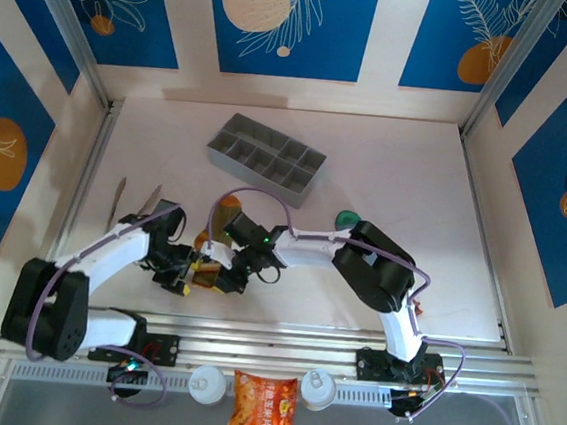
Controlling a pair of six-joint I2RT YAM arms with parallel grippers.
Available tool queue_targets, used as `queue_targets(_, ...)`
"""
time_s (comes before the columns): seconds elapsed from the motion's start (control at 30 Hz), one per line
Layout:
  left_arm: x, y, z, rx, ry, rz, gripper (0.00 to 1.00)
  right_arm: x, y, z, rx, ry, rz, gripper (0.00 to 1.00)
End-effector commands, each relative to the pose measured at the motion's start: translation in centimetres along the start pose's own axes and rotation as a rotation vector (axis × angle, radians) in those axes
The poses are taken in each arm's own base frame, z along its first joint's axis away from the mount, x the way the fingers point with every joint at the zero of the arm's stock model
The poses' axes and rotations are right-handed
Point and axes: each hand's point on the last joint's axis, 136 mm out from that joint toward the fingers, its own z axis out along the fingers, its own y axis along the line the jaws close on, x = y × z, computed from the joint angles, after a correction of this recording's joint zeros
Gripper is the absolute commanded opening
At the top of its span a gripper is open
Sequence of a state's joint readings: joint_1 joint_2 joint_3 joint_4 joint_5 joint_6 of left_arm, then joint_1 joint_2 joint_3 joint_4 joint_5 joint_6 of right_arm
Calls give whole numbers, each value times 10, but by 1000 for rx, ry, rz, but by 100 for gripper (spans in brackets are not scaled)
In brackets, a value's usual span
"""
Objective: Roll the socks
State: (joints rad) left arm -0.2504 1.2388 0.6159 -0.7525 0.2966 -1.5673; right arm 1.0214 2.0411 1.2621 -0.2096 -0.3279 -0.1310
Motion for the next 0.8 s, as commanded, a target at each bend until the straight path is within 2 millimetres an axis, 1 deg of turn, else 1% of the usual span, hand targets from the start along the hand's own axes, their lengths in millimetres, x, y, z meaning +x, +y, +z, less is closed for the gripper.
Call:
queue_targets(0.0, -7, 3, -20, 30, -70, -28, 67, 42, 10, 8, -144, 149, 245, 0)
queue_targets(0.1, 1, -2, -30, 97, -47, 9, 67, 40, 7, 9, -169, 169, 296, 0)
queue_targets(0.13, 6, 0, -31, 101, -28, 23, 67, 39, 5, 10, -172, 175, 311, 0)
queue_targets(0.23, 17, 10, -35, 89, 14, 51, 60, 36, 0, 11, -172, 187, 344, 0)
queue_targets(0.3, 21, 15, -36, 104, 21, 56, 56, 34, -2, 12, -171, 189, 361, 0)
queue_targets(0.37, 24, 15, -33, 138, 33, 42, 51, 33, -4, 12, -169, 192, 376, 0)
queue_targets(0.43, 28, 9, -26, 186, 56, 29, 49, 33, -6, 14, -167, 199, 400, 0)
queue_targets(0.57, 34, 2, -17, 203, 67, 54, 49, 31, -10, 14, -181, 204, 448, 0)
queue_targets(0.63, 34, 11, -15, 152, 53, 66, 49, 29, -13, 14, -181, 202, 463, 0)
queue_targets(0.77, 30, 17, -10, 151, 18, 85, 49, 29, -16, 15, -197, 204, 501, 0)
